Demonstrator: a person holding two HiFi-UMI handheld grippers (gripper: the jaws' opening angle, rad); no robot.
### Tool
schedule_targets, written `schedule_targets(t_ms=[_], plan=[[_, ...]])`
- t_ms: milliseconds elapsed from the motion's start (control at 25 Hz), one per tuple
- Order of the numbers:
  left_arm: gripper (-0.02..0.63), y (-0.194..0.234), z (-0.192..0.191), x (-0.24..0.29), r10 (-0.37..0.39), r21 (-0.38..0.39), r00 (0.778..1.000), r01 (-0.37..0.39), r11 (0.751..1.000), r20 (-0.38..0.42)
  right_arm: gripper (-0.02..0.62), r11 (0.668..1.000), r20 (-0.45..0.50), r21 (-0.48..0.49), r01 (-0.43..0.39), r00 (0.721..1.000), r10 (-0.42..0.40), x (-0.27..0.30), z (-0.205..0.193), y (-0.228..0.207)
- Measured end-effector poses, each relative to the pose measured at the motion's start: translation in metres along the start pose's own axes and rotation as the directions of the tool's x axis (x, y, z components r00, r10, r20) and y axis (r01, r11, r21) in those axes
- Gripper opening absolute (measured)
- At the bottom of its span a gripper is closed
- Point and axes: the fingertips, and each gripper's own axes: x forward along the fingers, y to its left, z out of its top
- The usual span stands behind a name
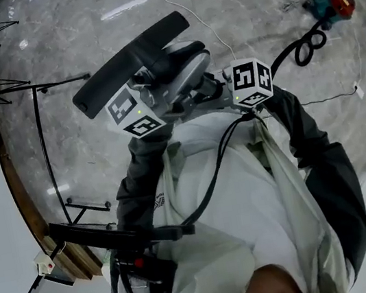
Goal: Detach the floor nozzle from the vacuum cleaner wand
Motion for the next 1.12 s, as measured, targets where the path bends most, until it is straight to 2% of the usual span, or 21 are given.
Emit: schedule_targets(t_ms=[80, 120, 160, 240, 320, 360, 400, 440, 480, 520, 560, 600, 680, 760, 800, 840, 920, 960, 1000, 1040, 1120], plan=[[0.071, 0.015, -0.001, -0.008, 0.093, -0.001, 0.996, -0.093, 0.996, -0.018, 0.037, 0.989, 0.001, 0.019, 0.146, 0.989, -0.146, 0.007, -0.001, -0.015], [0.071, 0.021, -0.001, -0.011, 0.135, -0.005, 0.990, -0.136, 0.991, -0.029, 0.037, 0.971, -0.001, 0.026, 0.239, 0.971, -0.239, 0.009, 0.000, -0.023], [0.071, 0.027, -0.001, -0.014, 0.182, -0.011, 0.982, -0.183, 0.983, -0.041, 0.038, 0.939, -0.007, 0.031, 0.341, 0.940, -0.341, 0.010, 0.000, -0.032], [0.072, 0.041, -0.001, -0.021, 0.288, -0.024, 0.956, -0.290, 0.957, -0.058, 0.037, 0.839, -0.033, 0.031, 0.544, 0.839, -0.543, 0.008, 0.000, -0.050], [0.069, 0.053, 0.000, -0.029, 0.372, -0.035, 0.926, -0.375, 0.926, -0.062, 0.037, 0.729, -0.064, 0.008, 0.685, 0.728, -0.683, 0.003, -0.001, -0.066], [0.069, 0.057, 0.001, -0.033, 0.402, -0.036, 0.914, -0.404, 0.914, -0.062, 0.037, 0.691, -0.077, -0.007, 0.723, 0.689, -0.721, 0.002, -0.001, -0.071], [0.069, 0.060, 0.003, -0.035, 0.421, -0.036, 0.905, -0.424, 0.905, -0.062, 0.037, 0.672, -0.084, -0.017, 0.741, 0.668, -0.739, 0.001, 0.000, -0.075], [0.069, 0.062, 0.004, -0.037, 0.429, -0.035, 0.901, -0.431, 0.902, -0.062, 0.037, 0.672, -0.086, -0.021, 0.740, 0.668, -0.739, 0.003, 0.001, -0.076], [0.069, 0.062, 0.006, -0.039, 0.422, -0.034, 0.905, -0.424, 0.905, -0.062, 0.037, 0.692, -0.082, -0.019, 0.722, 0.688, -0.721, 0.006, 0.003, -0.075], [0.069, 0.060, 0.008, -0.039, 0.397, -0.034, 0.916, -0.399, 0.916, -0.059, 0.037, 0.729, -0.072, -0.015, 0.685, 0.726, -0.684, 0.011, 0.005, -0.072], [0.071, 0.055, 0.010, -0.039, 0.355, -0.033, 0.934, -0.356, 0.934, -0.050, 0.037, 0.777, -0.060, -0.012, 0.629, 0.775, -0.628, 0.015, 0.007, -0.066], [0.072, 0.048, 0.013, -0.038, 0.296, -0.029, 0.955, -0.297, 0.955, -0.035, 0.040, 0.831, -0.050, -0.013, 0.556, 0.830, -0.556, 0.019, 0.009, -0.059], [0.075, 0.026, 0.021, -0.033, 0.129, -0.006, 0.992, -0.129, 0.992, 0.010, 0.044, 0.928, -0.039, -0.029, 0.372, 0.927, -0.373, 0.021, 0.011, -0.040], [0.075, -0.003, 0.024, -0.026, -0.062, 0.023, 0.997, 0.061, 0.998, 0.035, 0.044, 0.989, -0.045, -0.048, 0.142, 0.989, -0.144, 0.018, 0.012, -0.017], [0.075, -0.017, 0.024, -0.023, -0.148, 0.028, 0.988, 0.147, 0.989, 0.038, 0.043, 0.999, -0.050, -0.049, 0.008, 0.999, -0.010, 0.014, 0.012, -0.003], [0.075, -0.028, 0.024, -0.020, -0.221, 0.025, 0.974, 0.220, 0.975, 0.041, 0.043, 0.991, -0.053, -0.039, -0.130, 0.990, 0.128, 0.010, 0.013, 0.011], [0.074, -0.039, 0.025, -0.016, -0.325, 0.008, 0.944, 0.325, 0.946, 0.050, 0.043, 0.935, -0.043, -0.004, -0.355, 0.934, 0.355, 0.000, 0.017, 0.033], [0.074, -0.038, 0.025, -0.015, -0.351, -0.004, 0.935, 0.351, 0.936, 0.055, 0.043, 0.908, -0.030, 0.011, -0.418, 0.908, 0.418, -0.002, 0.018, 0.038], [0.074, -0.034, 0.023, -0.014, -0.354, -0.017, 0.934, 0.355, 0.935, 0.057, 0.041, 0.897, -0.015, 0.020, -0.442, 0.897, 0.442, -0.003, 0.019, 0.038], [0.074, -0.027, 0.021, -0.014, -0.335, -0.029, 0.940, 0.337, 0.941, 0.058, 0.040, 0.902, -0.002, 0.026, -0.431, 0.902, 0.431, -0.002, 0.019, 0.034], [0.071, -0.012, 0.017, -0.014, -0.266, -0.049, 0.963, 0.268, 0.962, 0.054, 0.038, 0.942, 0.010, 0.037, -0.333, 0.943, 0.333, 0.005, 0.016, 0.020]])
